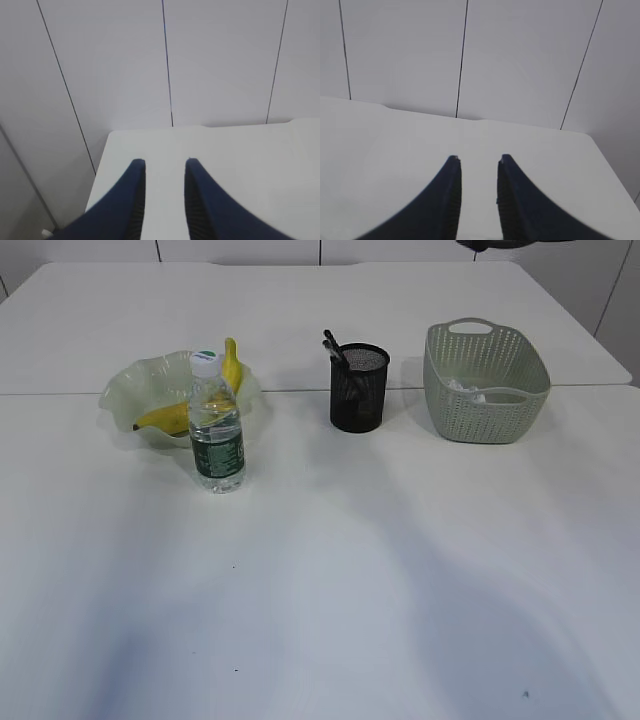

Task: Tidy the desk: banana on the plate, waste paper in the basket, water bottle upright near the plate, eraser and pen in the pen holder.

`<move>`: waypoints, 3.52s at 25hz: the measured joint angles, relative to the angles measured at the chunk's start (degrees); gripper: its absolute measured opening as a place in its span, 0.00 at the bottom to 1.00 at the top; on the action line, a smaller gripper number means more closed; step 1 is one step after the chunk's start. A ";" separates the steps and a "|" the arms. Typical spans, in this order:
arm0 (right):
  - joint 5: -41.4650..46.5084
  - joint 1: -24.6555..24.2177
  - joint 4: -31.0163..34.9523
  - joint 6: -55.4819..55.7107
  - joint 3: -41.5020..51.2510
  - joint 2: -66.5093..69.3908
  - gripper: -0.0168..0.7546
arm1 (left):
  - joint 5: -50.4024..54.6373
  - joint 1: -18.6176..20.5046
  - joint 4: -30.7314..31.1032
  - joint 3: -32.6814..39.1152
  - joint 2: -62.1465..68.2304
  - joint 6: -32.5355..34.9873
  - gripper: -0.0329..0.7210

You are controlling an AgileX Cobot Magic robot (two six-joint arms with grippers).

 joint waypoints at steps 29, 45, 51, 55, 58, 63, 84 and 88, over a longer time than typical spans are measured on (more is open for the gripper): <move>0.00 0.00 0.00 -2.20 33.82 -38.84 0.28 | -6.75 0.00 13.43 43.09 -46.67 -8.97 0.28; 1.01 0.00 16.33 -20.96 49.26 -57.20 0.28 | -11.98 0.00 16.07 71.20 -66.49 -13.19 0.28; 2.06 0.00 22.45 -28.08 51.46 -62.68 0.28 | -2.97 0.00 16.07 76.97 -75.38 -13.36 0.28; 6.95 0.00 31.80 -38.52 52.35 -65.27 0.28 | 0.96 0.00 15.95 80.52 -81.47 -13.45 0.28; 9.89 0.00 38.59 -45.70 53.22 -67.38 0.27 | 3.42 0.00 14.39 82.95 -86.00 -13.45 0.28; 13.05 0.00 45.46 -52.17 53.45 -71.68 0.27 | 10.32 0.00 8.91 88.72 -91.65 -13.45 0.28; 28.33 0.00 63.49 -72.31 53.45 -86.44 0.27 | 20.29 0.00 -2.07 101.16 -98.72 -0.29 0.28; 29.91 0.00 65.68 -75.56 53.45 -88.31 0.27 | 20.19 0.00 -2.07 101.16 -98.72 -0.17 0.28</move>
